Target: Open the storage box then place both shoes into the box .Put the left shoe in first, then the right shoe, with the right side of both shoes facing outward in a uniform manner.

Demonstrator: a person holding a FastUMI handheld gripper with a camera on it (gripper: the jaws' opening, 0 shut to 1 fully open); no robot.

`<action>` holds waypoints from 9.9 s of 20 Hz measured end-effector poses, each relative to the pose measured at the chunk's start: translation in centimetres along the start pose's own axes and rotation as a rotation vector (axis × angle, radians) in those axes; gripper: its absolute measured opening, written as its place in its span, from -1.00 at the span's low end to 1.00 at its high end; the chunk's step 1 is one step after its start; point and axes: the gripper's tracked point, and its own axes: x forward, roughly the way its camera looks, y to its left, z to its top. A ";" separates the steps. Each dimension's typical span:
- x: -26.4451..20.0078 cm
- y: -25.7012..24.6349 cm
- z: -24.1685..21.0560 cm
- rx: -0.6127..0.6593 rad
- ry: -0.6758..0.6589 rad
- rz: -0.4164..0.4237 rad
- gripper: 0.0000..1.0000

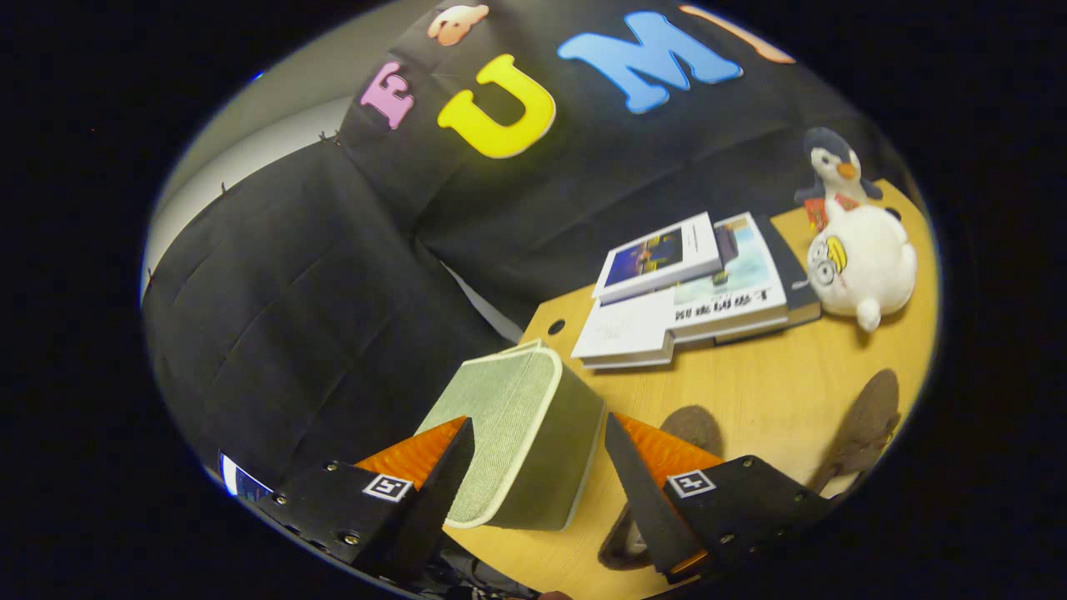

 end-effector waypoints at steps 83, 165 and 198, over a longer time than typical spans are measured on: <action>-4.8 1.6 4.0 -0.297 0.001 -0.242 0.94; 16.1 8.5 -4.6 -0.511 0.478 -0.319 0.91; -12.3 -10.2 6.0 -0.230 0.043 -0.506 0.95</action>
